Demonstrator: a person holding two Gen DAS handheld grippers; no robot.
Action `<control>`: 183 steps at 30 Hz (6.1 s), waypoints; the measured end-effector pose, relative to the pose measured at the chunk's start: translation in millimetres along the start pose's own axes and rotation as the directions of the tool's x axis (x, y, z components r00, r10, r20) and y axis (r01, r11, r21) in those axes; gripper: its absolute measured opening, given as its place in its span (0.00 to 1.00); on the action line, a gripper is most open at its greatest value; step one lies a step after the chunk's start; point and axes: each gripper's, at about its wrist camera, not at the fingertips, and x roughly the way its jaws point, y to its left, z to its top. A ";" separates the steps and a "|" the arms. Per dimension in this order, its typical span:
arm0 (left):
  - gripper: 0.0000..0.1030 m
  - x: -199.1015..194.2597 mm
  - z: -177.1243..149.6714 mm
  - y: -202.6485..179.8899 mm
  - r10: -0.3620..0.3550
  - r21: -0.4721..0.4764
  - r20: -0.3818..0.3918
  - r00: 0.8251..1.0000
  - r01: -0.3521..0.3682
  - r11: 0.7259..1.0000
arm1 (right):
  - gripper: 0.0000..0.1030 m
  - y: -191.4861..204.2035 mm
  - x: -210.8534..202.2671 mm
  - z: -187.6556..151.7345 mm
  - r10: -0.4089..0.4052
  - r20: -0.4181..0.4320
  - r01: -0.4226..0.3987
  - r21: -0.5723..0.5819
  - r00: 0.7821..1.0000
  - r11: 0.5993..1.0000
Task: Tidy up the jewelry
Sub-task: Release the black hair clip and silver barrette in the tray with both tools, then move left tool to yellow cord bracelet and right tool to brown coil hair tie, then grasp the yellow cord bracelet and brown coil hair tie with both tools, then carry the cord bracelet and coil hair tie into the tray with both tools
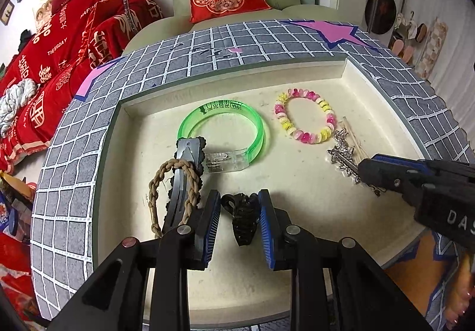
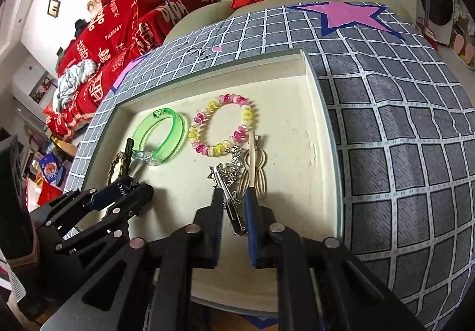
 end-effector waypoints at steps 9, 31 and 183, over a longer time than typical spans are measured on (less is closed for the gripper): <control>0.34 -5.8 1.1 1.5 0.009 -0.008 0.011 1.000 -0.009 1.000 | 0.61 14.3 -22.3 6.7 0.039 0.067 -0.038 -0.021 0.997 0.999; 1.00 -86.0 -18.8 11.0 -0.013 -0.053 0.138 0.990 0.021 0.998 | 0.83 3.5 -111.8 -32.9 0.042 0.178 -0.048 0.028 0.983 0.998; 0.32 -118.5 -39.8 52.8 -0.078 -0.075 0.154 0.985 0.090 0.993 | 0.12 16.7 -118.8 -49.3 -0.056 0.089 0.060 -0.039 0.994 0.997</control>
